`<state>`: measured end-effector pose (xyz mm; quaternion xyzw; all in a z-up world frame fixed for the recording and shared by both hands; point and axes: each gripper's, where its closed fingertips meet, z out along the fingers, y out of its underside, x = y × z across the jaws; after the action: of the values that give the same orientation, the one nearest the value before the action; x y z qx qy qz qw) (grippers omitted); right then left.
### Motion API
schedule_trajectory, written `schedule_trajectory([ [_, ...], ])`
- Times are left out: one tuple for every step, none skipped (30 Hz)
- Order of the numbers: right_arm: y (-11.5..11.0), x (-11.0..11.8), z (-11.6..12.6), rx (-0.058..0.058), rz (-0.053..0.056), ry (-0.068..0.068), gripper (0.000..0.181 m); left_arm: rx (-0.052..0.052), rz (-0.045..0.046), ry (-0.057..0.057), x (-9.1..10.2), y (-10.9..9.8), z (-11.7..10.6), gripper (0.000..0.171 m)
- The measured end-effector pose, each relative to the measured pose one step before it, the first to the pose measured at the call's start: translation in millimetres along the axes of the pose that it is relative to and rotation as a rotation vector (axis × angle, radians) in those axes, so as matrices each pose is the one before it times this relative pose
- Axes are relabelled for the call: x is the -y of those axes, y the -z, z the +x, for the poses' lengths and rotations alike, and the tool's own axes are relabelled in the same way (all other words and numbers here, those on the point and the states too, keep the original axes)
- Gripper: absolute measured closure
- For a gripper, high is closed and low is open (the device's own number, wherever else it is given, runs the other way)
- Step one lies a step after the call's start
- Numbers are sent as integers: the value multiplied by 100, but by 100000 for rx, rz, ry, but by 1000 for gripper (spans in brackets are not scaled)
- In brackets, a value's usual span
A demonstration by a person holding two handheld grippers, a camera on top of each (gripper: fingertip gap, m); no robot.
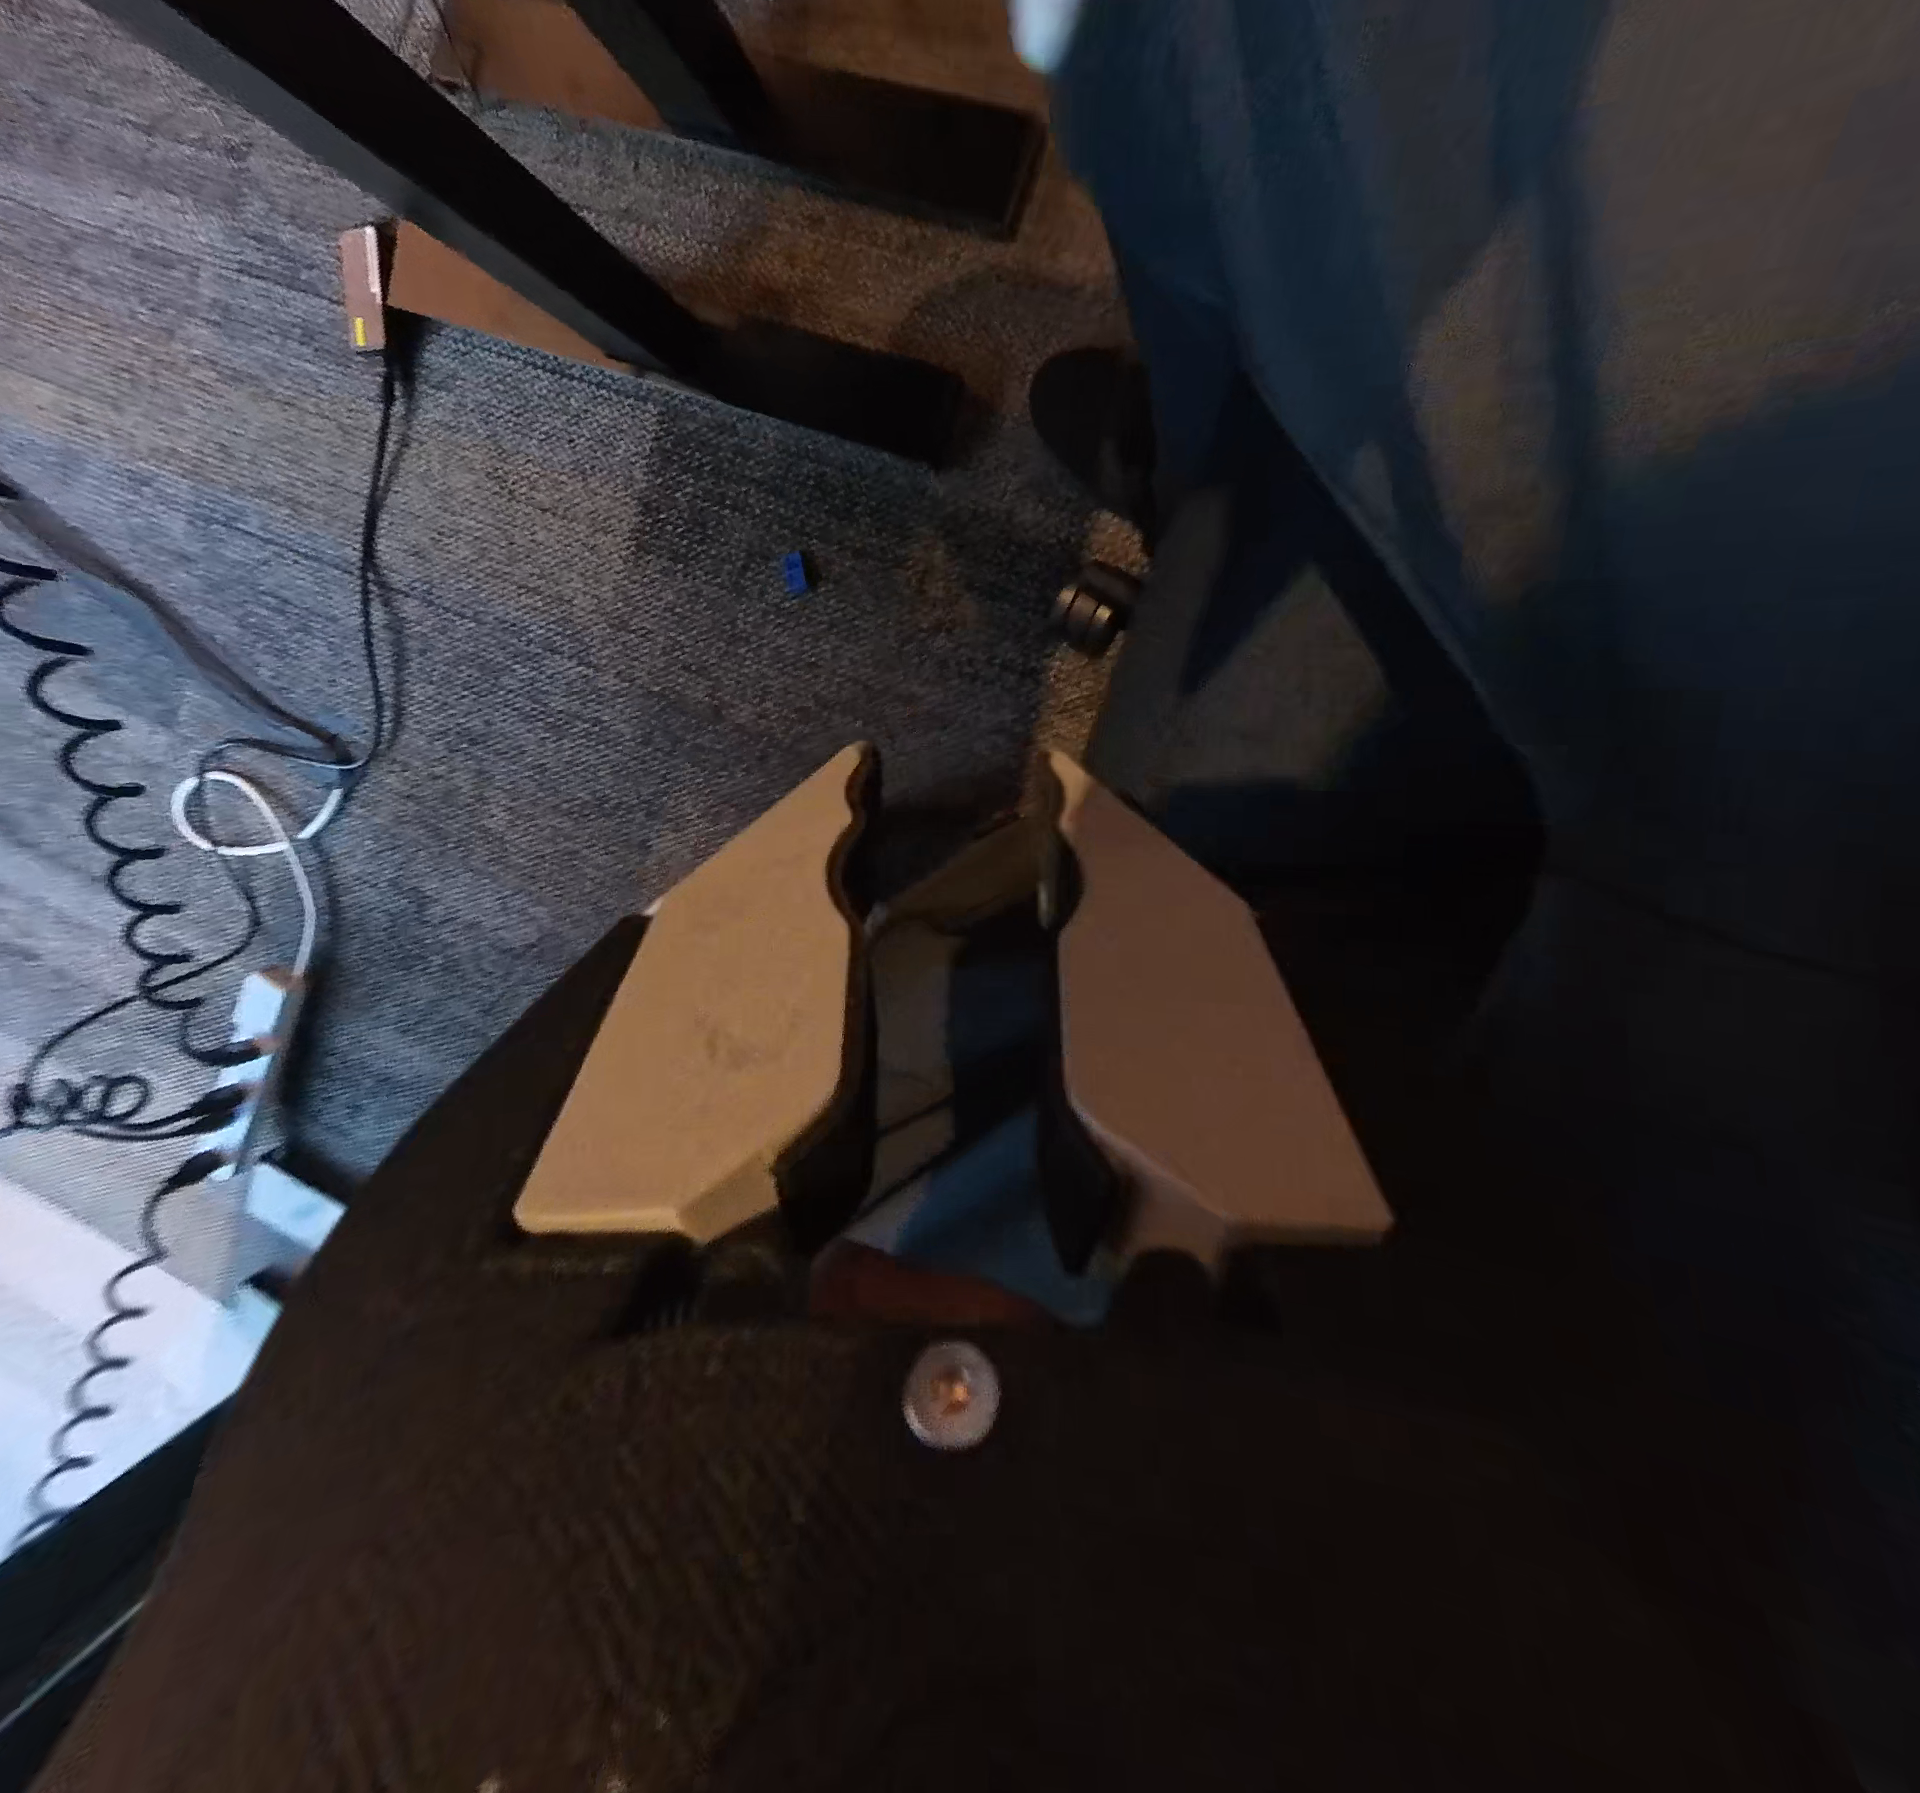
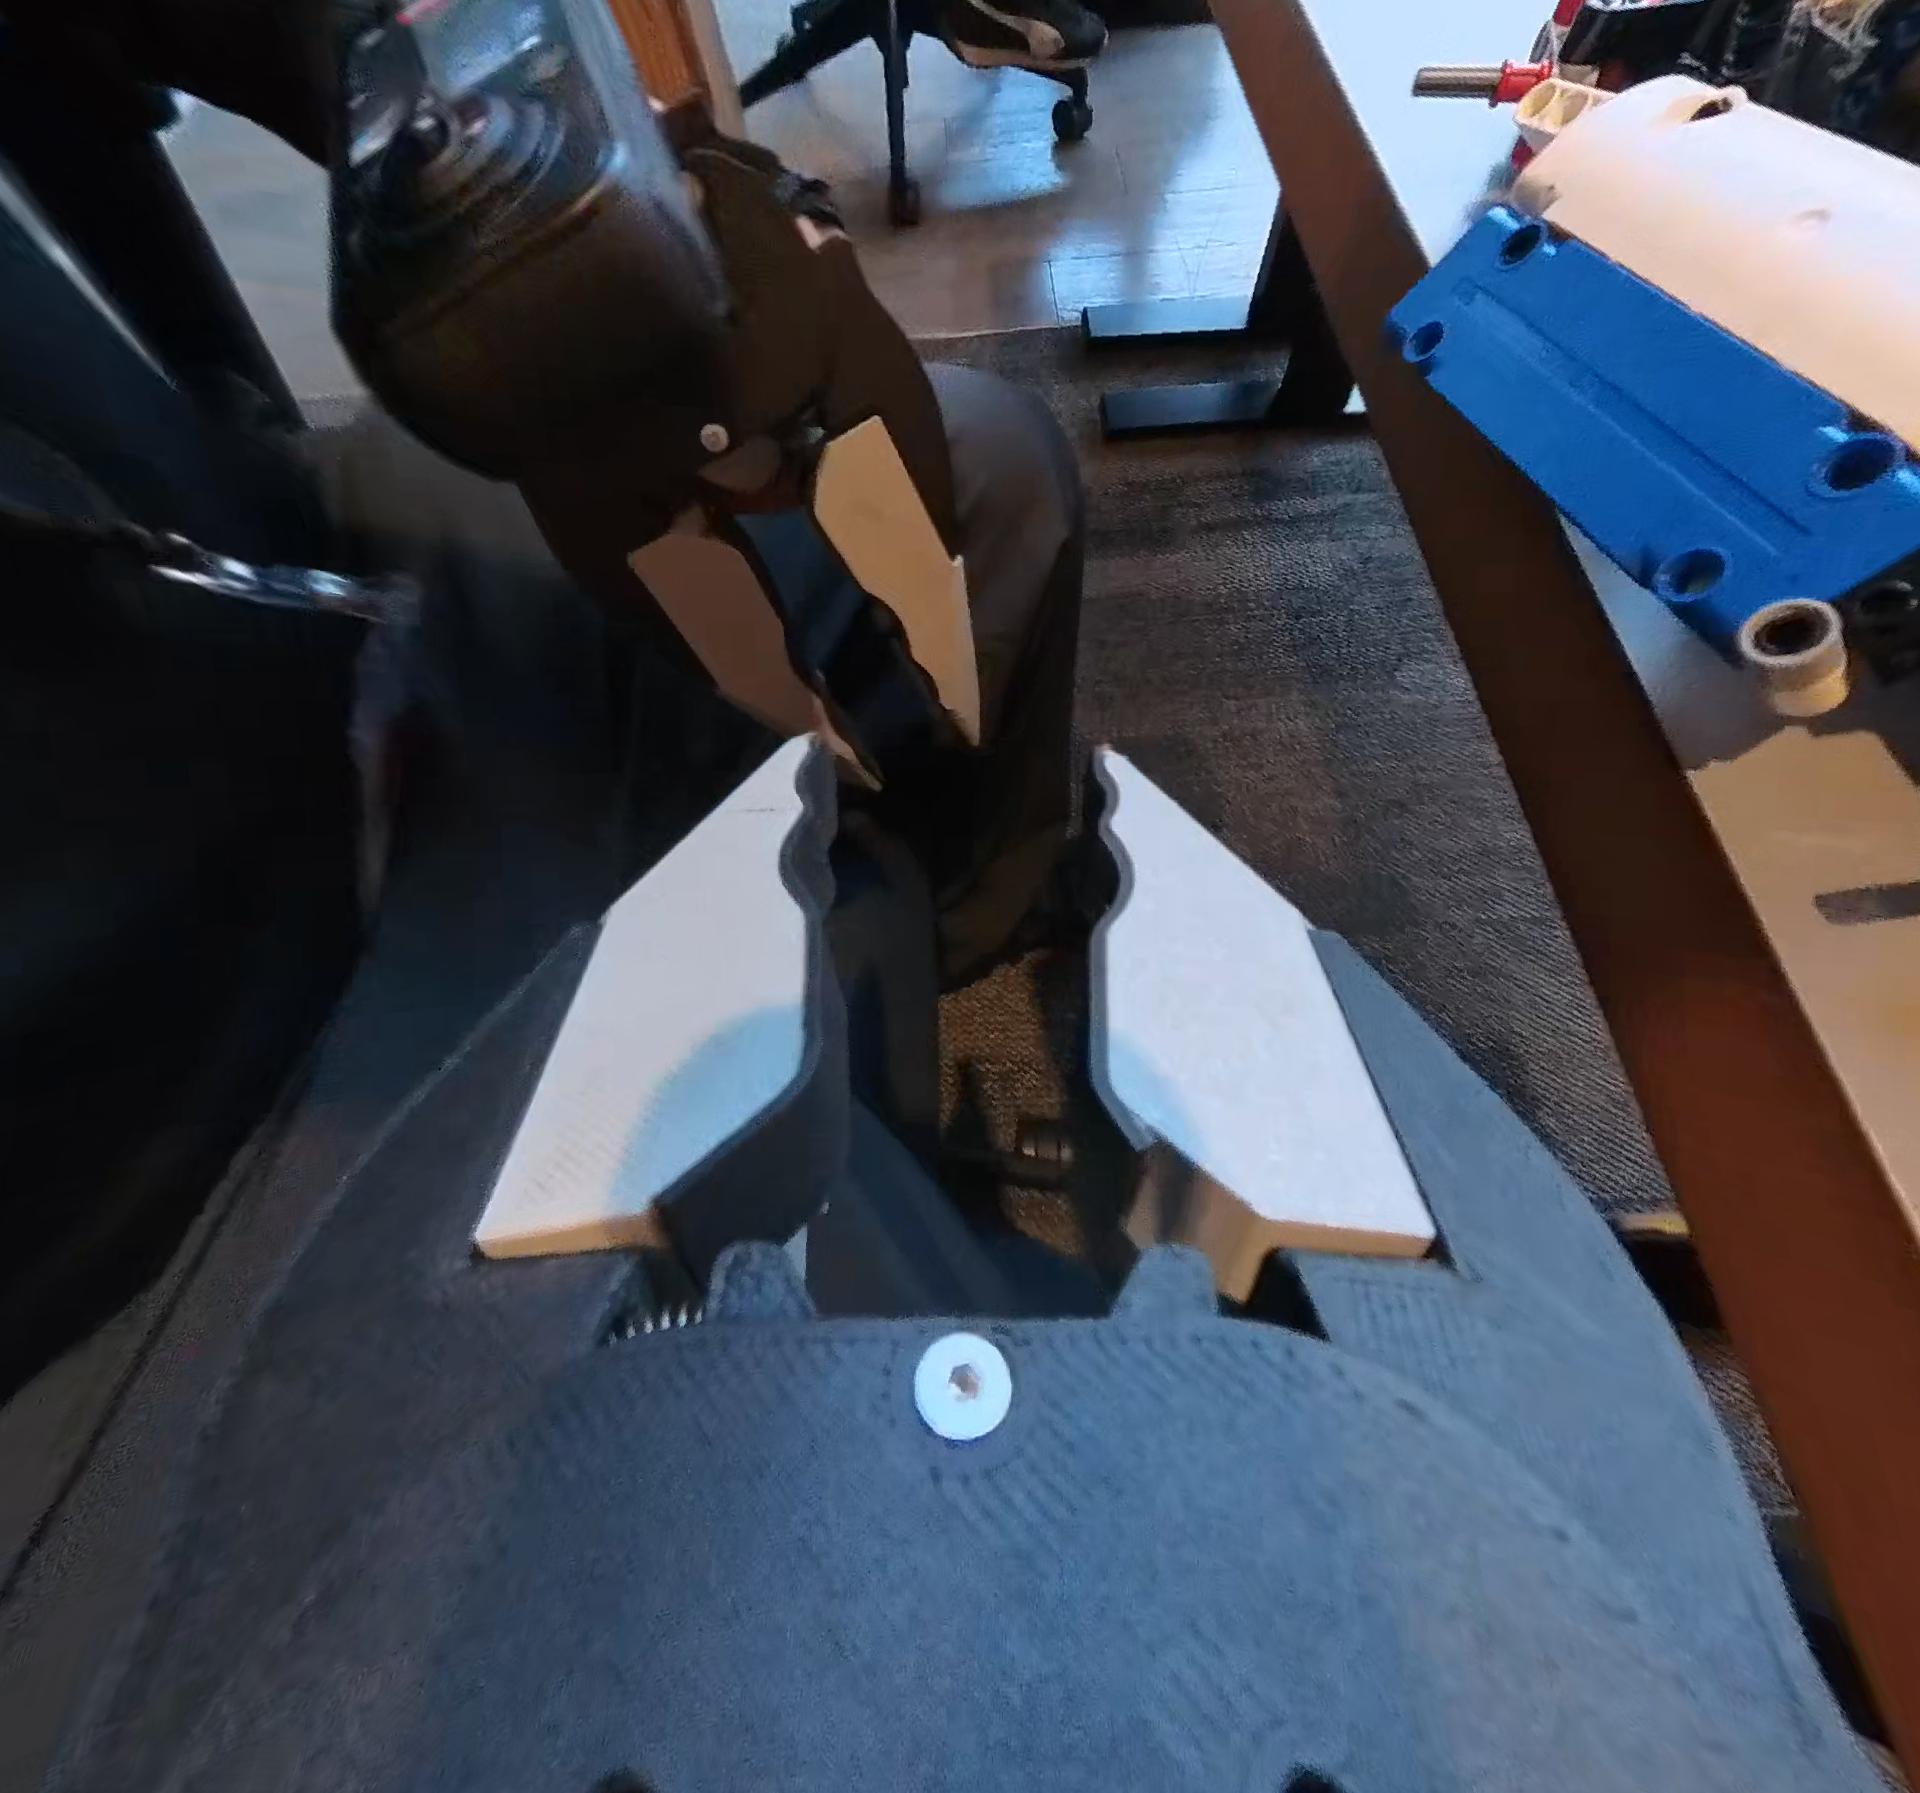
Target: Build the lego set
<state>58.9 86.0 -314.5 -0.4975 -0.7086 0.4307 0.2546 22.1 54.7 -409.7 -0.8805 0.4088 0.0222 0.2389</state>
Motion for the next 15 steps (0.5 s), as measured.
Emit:
schedule_trajectory([
  [138, -182, 19, -970, -925, 540, 136, 596, -1699, -2627, -263, -86, 300, 145],
  [125, -129, -16, -684, -479, 250, 137, 190, -1979, -2529, -328, -142, 338, 145],
  [71, -143, -34, -159, -407, -237, 138, 1091, -1973, -2331, -356, -188, 152, 145],
  [-6, -230, -75, 393, -872, -696, 138, 1482, -2193, -2231, -405, -240, 45, 145],
  [-77, -352, -48, 481, -1531, -700, 137, 2186, -2299, -1634, -432, -278, -154, 145],
  [-122, -419, 77, -172, -1941, -287, 137, 2066, -2021, -722, -370, -293, -229, 146],
  [-130, -437, 161, -764, -2078, 117, 137, 781, -1711, -79, -320, -270, -131, 146],
  [-122, -414, 189, -967, -1938, 260, 137, 230, -1457, 428, -283, -231, -94, 146],
  [-112, -316, 187, -918, -1480, 60, 137, 220, -1174, 495, -228, -163, -105, 146],
  [-83, -211, 133, -508, -906, -336, 136, 98, -856, 161, -186, -98, -56, 146],
  [-70, -139, 77, -153, -412, -664, 136, 215, -740, -269, -181, -46, -38, 146],
  [-62, -112, 57, -60, -192, -799, 136, 548, -821, -720, -200, -14, -54, 146],
  [-62, -157, 42, 44, -415, -700, 136, 927, -849, -1009, -174, -10, -80, 146],
  [-69, -192, 0, 168, -716, -443, 136, 745, -751, -1214, -137, -2, -47, 146],
  [-92, -181, -3, 270, -641, -221, 136, 203, -831, -1396, -126, -25, 61, 146],
])
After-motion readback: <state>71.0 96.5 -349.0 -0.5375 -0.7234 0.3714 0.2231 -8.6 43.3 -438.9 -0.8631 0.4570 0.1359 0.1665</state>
